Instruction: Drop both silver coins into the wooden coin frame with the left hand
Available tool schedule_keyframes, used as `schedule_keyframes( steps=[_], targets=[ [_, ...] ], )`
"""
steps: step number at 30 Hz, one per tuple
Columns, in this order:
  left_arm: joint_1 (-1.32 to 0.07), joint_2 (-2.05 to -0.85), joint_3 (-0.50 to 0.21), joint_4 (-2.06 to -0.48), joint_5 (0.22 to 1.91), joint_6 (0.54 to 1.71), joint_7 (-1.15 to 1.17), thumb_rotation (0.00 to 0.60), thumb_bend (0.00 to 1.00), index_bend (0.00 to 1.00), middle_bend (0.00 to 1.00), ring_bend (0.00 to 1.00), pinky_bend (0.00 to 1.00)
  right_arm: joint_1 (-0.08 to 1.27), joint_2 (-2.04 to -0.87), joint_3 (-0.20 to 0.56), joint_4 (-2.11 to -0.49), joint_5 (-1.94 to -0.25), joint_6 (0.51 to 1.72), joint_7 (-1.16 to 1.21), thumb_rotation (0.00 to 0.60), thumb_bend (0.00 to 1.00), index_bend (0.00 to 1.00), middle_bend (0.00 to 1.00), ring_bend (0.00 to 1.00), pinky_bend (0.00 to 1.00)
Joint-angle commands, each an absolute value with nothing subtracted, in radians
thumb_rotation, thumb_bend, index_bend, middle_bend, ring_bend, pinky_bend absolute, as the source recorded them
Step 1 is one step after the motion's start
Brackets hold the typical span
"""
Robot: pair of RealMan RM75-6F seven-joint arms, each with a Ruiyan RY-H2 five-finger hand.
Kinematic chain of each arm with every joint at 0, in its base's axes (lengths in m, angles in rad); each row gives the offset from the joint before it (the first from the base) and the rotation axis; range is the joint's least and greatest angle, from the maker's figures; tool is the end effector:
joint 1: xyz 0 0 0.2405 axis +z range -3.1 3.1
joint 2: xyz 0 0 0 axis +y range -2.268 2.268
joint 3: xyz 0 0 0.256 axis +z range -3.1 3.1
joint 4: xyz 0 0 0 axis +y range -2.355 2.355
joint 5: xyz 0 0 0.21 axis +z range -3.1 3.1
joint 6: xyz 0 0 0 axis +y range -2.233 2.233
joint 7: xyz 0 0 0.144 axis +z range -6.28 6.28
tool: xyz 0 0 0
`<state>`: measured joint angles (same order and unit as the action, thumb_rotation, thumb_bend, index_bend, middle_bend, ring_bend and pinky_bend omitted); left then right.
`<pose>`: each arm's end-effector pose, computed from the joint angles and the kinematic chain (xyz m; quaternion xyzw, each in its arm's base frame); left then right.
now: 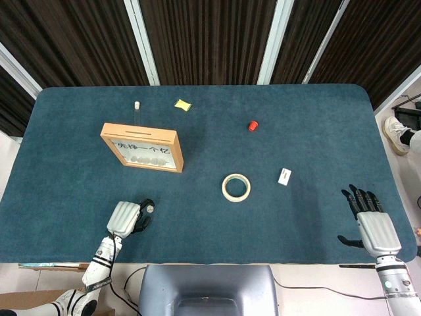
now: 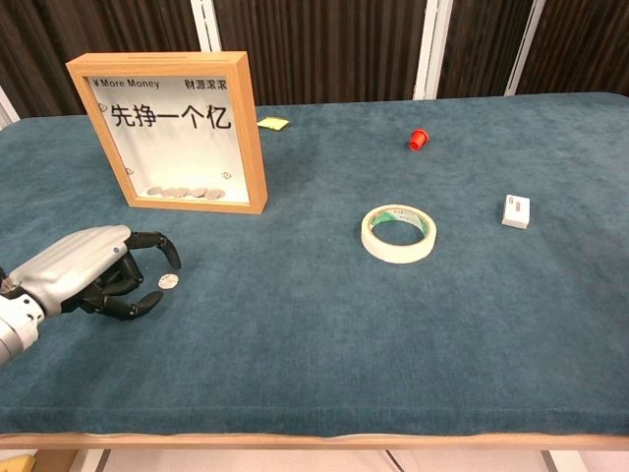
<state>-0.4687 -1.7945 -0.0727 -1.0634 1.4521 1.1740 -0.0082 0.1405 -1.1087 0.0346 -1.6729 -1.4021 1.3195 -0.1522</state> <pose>-0.2377 0.2861 -0.0570 -0.6875 -0.4060 -0.4160 0.4353 -0.3117 -0.1915 0.1372 0.6343 -0.4130 0.3066 0.5772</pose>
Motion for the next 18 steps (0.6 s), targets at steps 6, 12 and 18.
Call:
schedule_keyframes(
  steps=[6, 12, 18],
  targets=[
    [-0.468, -1.794, -0.069, -1.051, 1.438, 1.154, 0.015, 0.600, 0.39, 0.41, 1.00, 1.00, 1.00, 0.139, -1.112, 0.035, -1.674, -1.402, 1.324, -0.159, 0.600, 0.18, 0.00, 0.00, 0.00, 0.00],
    [-0.470, -1.798, -0.071, -1.043, 1.439, 1.161, 0.026, 0.600, 0.39, 0.41, 1.00, 1.00, 1.00, 0.141, -1.113, 0.034, -1.673, -1.402, 1.321, -0.161, 0.600, 0.18, 0.00, 0.00, 0.00, 0.00],
    [-0.472, -1.804, -0.071, -1.038, 1.441, 1.160, 0.022, 0.600, 0.38, 0.41, 1.00, 1.00, 1.00, 0.140, -1.113, 0.035, -1.673, -1.401, 1.322, -0.161, 0.600, 0.18, 0.00, 0.00, 0.00, 0.00]
  ],
)
